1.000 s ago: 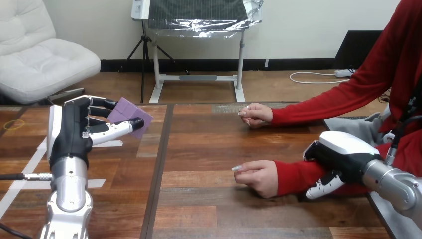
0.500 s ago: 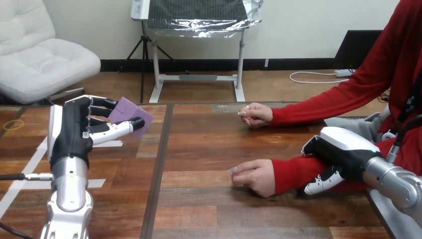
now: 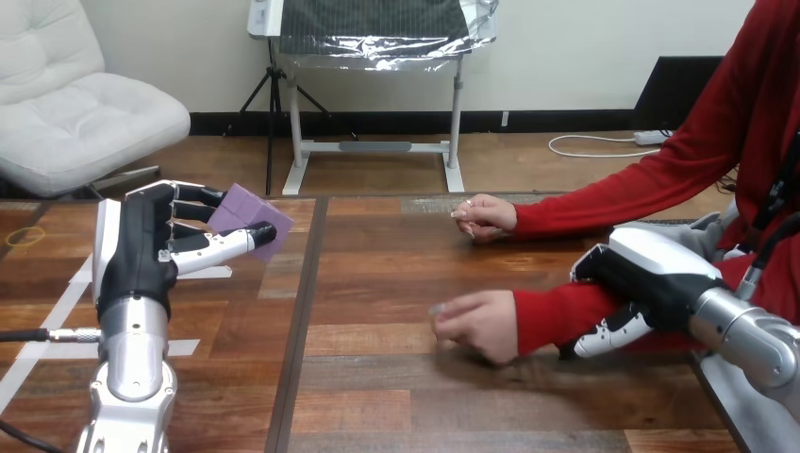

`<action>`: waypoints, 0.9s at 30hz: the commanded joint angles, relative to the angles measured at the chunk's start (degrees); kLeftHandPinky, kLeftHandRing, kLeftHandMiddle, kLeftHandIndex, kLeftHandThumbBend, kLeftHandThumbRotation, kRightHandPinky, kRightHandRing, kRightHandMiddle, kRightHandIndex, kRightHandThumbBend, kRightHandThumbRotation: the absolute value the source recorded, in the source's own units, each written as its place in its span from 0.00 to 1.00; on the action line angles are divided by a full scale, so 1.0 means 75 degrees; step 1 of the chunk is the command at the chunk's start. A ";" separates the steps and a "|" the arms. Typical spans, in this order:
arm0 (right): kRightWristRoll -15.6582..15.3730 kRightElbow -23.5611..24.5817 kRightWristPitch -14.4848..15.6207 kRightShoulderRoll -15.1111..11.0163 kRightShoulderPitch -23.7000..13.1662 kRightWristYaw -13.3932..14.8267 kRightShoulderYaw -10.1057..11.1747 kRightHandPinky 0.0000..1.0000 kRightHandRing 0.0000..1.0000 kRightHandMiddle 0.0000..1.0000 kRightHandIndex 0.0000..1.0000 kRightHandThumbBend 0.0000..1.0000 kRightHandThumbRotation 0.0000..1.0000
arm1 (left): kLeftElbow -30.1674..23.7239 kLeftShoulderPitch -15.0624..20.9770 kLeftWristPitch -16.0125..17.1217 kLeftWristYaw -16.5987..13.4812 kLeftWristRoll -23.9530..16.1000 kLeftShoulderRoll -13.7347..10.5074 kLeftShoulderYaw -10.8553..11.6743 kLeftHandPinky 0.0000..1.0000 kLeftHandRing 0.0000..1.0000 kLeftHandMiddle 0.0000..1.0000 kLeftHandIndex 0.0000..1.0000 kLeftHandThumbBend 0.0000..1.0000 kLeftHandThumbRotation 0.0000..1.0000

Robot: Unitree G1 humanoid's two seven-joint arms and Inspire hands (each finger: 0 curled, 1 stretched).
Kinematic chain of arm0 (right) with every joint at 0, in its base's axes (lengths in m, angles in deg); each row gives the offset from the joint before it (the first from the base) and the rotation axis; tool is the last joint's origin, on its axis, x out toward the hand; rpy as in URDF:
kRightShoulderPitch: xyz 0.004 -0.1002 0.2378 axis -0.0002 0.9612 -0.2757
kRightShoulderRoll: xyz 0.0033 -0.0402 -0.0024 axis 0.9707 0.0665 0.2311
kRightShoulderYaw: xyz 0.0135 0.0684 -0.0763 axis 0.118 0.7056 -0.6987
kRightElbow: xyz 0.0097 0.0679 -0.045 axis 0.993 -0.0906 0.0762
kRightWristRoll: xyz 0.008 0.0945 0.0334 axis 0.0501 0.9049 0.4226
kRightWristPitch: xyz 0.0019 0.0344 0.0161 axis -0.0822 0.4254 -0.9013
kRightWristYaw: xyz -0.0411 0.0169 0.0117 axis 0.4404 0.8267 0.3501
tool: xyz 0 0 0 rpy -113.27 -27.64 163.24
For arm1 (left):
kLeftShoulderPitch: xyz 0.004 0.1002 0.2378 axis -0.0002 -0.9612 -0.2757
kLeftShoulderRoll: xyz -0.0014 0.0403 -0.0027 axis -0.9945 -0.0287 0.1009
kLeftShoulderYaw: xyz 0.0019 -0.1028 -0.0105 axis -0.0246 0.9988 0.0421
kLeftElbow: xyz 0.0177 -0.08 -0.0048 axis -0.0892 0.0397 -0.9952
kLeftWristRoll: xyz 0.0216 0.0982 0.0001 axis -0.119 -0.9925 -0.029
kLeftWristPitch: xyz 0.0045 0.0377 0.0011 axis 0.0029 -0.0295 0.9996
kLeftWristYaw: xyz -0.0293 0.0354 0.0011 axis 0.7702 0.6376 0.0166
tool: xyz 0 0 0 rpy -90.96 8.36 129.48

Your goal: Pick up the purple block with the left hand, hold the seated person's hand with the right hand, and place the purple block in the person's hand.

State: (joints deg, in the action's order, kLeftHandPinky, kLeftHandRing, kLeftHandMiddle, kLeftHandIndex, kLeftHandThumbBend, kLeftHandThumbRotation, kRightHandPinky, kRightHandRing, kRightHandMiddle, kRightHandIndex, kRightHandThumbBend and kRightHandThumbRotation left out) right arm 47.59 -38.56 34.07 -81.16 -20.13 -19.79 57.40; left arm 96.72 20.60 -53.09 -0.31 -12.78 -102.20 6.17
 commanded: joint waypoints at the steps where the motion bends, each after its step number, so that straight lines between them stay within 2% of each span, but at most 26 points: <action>1: 0.0280 0.0520 -0.0279 -0.0267 -0.0583 0.0105 0.0376 0.28 0.32 0.36 0.36 0.75 0.25 | -0.0286 0.0507 0.0187 0.0025 0.0107 0.0145 0.0058 0.35 0.39 0.43 0.45 0.61 0.00; 6: 0.0316 0.0623 -0.0390 -0.0308 -0.0599 0.0111 0.0436 0.27 0.30 0.35 0.35 0.76 0.25 | -0.0280 0.0508 0.0192 0.0023 0.0085 0.0120 0.0008 0.35 0.39 0.42 0.45 0.62 0.00; 18: 0.0498 0.0902 -0.0286 -0.0335 -0.0609 -0.0162 0.0563 0.26 0.30 0.34 0.34 0.76 0.27 | -0.0309 0.0503 0.0065 0.0040 0.0022 0.0156 0.0005 0.35 0.40 0.43 0.45 0.61 0.00; 27: 0.0501 0.1033 -0.0314 -0.0309 -0.0595 -0.0180 0.0628 0.26 0.30 0.35 0.34 0.75 0.29 | -0.0300 0.0506 0.0029 0.0048 0.0030 0.0187 0.0025 0.35 0.40 0.43 0.45 0.61 0.00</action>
State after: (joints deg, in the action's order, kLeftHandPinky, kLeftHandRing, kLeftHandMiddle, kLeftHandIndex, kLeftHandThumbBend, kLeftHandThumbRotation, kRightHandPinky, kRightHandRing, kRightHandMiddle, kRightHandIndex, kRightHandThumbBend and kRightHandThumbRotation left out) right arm 49.53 -34.62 32.98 -81.31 -20.13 -21.37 59.40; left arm 96.72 20.60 -53.11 0.08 -12.31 -100.67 6.10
